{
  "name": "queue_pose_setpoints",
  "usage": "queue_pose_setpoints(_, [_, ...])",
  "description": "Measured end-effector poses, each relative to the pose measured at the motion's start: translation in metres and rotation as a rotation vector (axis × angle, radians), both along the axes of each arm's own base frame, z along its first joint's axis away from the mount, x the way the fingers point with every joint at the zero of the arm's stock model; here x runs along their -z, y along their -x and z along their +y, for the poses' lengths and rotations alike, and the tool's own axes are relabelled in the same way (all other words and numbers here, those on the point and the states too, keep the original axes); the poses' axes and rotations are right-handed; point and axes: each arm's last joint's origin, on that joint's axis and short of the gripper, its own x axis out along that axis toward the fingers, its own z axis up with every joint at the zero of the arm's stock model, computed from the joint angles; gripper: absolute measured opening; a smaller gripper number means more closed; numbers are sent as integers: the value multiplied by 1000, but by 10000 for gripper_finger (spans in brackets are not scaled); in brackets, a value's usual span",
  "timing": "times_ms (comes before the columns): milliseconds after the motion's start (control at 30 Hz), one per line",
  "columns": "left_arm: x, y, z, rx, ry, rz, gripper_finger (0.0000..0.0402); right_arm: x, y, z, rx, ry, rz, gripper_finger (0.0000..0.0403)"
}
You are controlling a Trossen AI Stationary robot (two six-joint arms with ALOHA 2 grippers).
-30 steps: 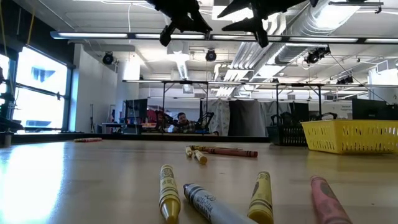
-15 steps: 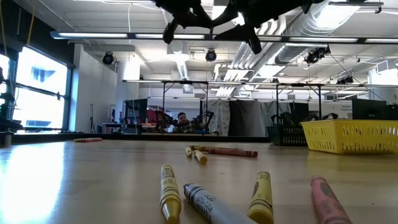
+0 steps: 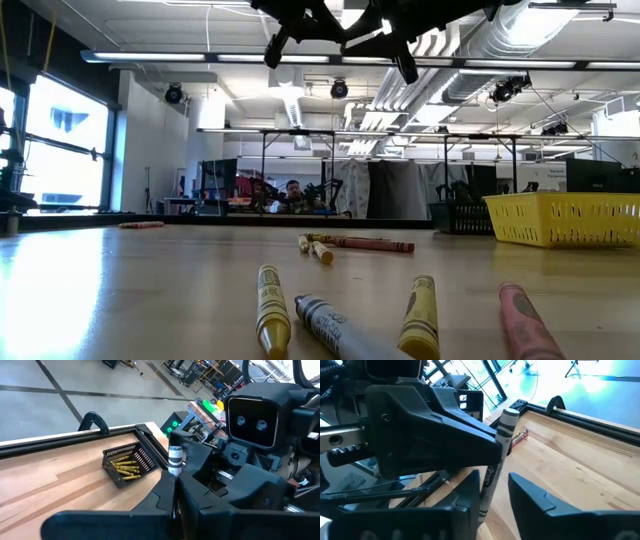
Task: Sort crayons
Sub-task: Put the gray crayon into the green bin
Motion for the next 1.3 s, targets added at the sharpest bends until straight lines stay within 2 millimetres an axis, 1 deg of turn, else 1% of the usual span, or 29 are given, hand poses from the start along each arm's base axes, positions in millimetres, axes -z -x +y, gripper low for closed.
queue_pose_setpoints(200, [0, 0, 0, -1, -4, -1, 0, 0, 0, 0, -1, -24, -4, 17])
queue_pose_setpoints(267, [0, 0, 0, 2, -9, 1, 1, 0, 0, 0, 0, -25, -5, 12])
queue_pose_setpoints(333, [0, 0, 0, 9, -27, 11, 6, 0, 0, 0, 0, -27, -5, 15])
queue_pose_setpoints(500, [2, 1, 3, 48, -54, 63, 34, -2, 6, -5, 3, -33, 8, 10])
queue_pose_setpoints(600, [4, 2, 8, 82, -56, 91, 57, -9, 15, -12, 10, -42, 44, 10])
queue_pose_setpoints(667, [6, 3, 10, 99, -60, 115, 71, -17, 25, -15, 17, -30, 102, 10])
queue_pose_setpoints(733, [8, 3, 12, 119, -49, 126, 82, -26, 36, -16, 5, -21, 198, 10])
queue_pose_setpoints(800, [8, 3, 12, 151, -38, 126, 90, -29, 52, -12, -42, -45, 342, 10])
queue_pose_setpoints(900, [9, 3, 12, 201, -21, 129, 94, -31, 78, 4, -179, -158, 569, 10])
queue_pose_setpoints(1000, [10, 3, 12, 219, -12, 141, 93, -29, 106, 29, -311, -295, 787, 10])
queue_pose_setpoints(1133, [13, 5, 13, 217, -7, 170, 92, -26, 143, 64, -485, -457, 1002, 10])
queue_pose_setpoints(1200, [14, 5, 15, 212, -4, 182, 92, -21, 158, 81, -549, -479, 1076, 10])
queue_pose_setpoints(1300, [16, 7, 17, 218, -27, 216, 93, -11, 174, 104, -655, -443, 1108, 10])
